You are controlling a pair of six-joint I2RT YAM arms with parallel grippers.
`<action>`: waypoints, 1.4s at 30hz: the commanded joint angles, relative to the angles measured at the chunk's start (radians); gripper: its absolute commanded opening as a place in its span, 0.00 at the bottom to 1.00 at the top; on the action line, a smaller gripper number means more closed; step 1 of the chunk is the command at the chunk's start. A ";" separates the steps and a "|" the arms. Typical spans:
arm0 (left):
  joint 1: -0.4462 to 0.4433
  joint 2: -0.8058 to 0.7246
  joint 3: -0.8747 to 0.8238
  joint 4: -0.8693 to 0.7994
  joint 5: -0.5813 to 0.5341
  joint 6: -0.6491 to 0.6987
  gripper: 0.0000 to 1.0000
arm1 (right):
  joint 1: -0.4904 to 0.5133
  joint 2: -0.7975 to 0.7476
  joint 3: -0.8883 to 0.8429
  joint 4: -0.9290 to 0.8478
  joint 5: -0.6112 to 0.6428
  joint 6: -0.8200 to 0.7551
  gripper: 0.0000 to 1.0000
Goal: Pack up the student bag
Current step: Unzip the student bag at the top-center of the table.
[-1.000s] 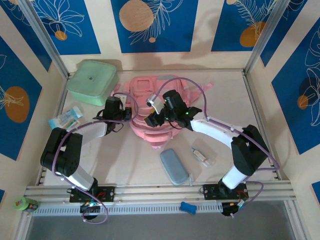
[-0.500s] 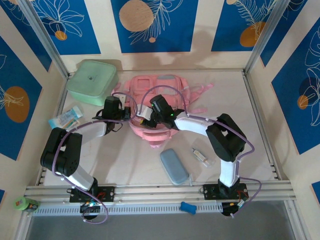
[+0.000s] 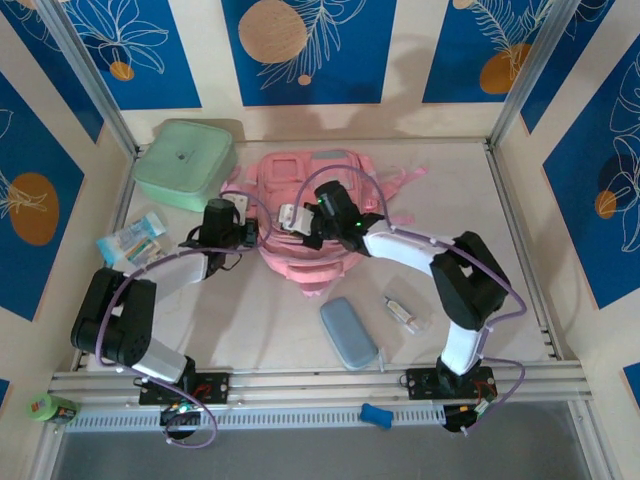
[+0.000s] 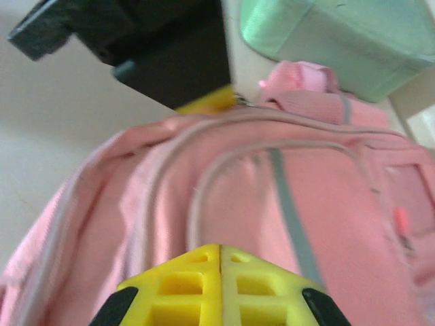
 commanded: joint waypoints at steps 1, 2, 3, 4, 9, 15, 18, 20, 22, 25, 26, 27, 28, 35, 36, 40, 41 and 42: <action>0.009 -0.042 -0.027 0.043 -0.037 0.013 0.00 | -0.049 -0.078 -0.014 -0.090 -0.090 -0.027 0.00; 0.011 -0.036 -0.028 0.045 -0.039 0.022 0.00 | -0.058 -0.092 -0.018 -0.110 -0.110 -0.027 0.00; 0.016 -0.030 -0.023 0.047 -0.039 0.028 0.00 | -0.064 -0.105 -0.024 -0.120 -0.119 -0.026 0.00; 0.020 -0.023 -0.018 0.048 -0.041 0.028 0.00 | -0.065 -0.116 -0.034 -0.120 -0.124 -0.025 0.00; 0.030 -0.003 0.003 0.088 0.025 0.011 0.00 | -0.020 -0.130 -0.078 -0.078 -0.120 -0.008 0.00; 0.031 0.012 0.006 0.095 0.042 -0.001 0.00 | 0.045 -0.070 -0.078 -0.015 -0.097 -0.001 0.36; 0.030 0.006 -0.003 0.109 0.041 -0.009 0.00 | 0.067 -0.030 -0.073 0.014 -0.091 -0.029 0.47; 0.029 0.007 0.001 0.106 0.043 -0.011 0.00 | 0.082 0.004 -0.067 0.041 -0.058 -0.052 0.54; 0.031 0.010 0.010 0.092 0.049 -0.009 0.00 | 0.096 0.037 -0.066 0.095 0.005 -0.064 0.58; 0.031 0.007 0.011 0.088 0.048 -0.009 0.00 | 0.099 0.085 -0.048 0.162 0.073 -0.087 0.60; 0.031 0.004 0.011 0.088 0.049 -0.010 0.00 | 0.105 0.104 -0.038 0.188 0.124 -0.098 0.57; 0.029 0.002 0.011 0.088 0.048 -0.009 0.00 | 0.108 0.117 -0.036 0.217 0.169 -0.110 0.55; 0.030 0.001 0.010 0.086 0.048 -0.010 0.00 | 0.110 0.120 -0.042 0.248 0.188 -0.118 0.55; 0.031 0.000 0.014 0.081 0.045 -0.008 0.00 | 0.115 0.143 -0.043 0.399 0.328 -0.181 0.46; 0.030 0.000 0.016 0.077 0.046 -0.007 0.00 | 0.111 0.146 -0.044 0.413 0.336 -0.188 0.45; 0.030 -0.007 0.015 0.073 0.039 -0.005 0.00 | 0.102 0.158 -0.029 0.370 0.313 -0.198 0.47; 0.030 -0.006 0.017 0.072 0.039 -0.004 0.00 | 0.102 0.161 -0.030 0.365 0.302 -0.202 0.49; 0.031 -0.006 0.018 0.071 0.039 -0.005 0.00 | 0.103 0.162 -0.032 0.361 0.290 -0.201 0.51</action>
